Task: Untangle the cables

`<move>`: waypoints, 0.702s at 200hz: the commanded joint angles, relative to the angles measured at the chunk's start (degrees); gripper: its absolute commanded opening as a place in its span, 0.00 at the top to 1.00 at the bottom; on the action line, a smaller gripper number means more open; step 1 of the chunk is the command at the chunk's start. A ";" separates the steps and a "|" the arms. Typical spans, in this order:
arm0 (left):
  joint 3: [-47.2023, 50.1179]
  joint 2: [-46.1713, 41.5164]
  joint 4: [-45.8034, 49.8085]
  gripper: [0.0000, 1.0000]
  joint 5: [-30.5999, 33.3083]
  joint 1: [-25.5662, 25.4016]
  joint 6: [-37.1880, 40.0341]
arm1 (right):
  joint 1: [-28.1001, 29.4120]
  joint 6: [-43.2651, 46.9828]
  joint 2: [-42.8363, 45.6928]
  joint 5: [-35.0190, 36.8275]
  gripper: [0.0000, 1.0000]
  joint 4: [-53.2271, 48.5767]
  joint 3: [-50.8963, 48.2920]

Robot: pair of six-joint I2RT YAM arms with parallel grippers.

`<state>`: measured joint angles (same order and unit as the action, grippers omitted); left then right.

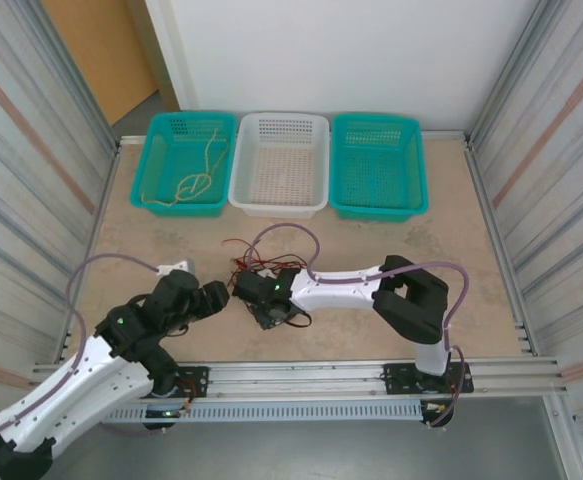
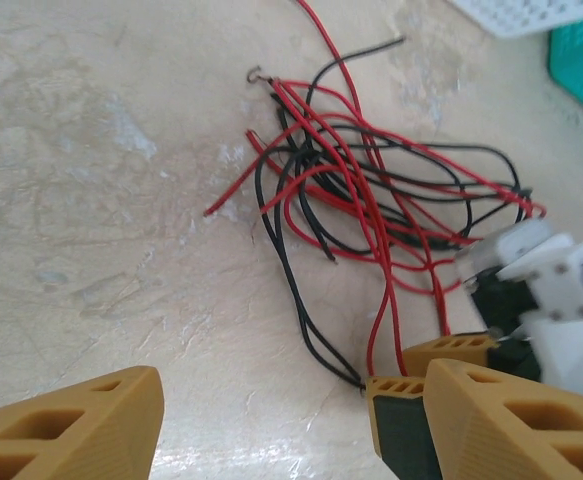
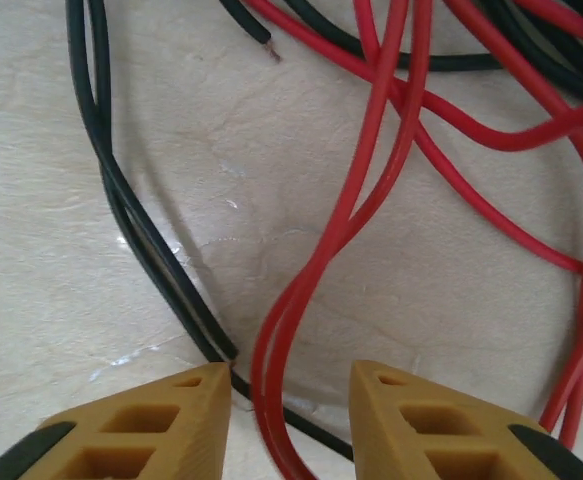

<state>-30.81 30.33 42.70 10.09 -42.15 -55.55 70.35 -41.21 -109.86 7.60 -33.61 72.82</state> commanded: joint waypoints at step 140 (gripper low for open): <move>-4.97 9.21 -29.43 0.25 -16.24 0.93 6.01 | -1.38 11.50 36.98 6.98 1.00 -0.14 4.74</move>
<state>-31.31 38.68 23.79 -1.87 -40.88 -54.04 71.55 -33.52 -78.83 15.86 -37.58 74.22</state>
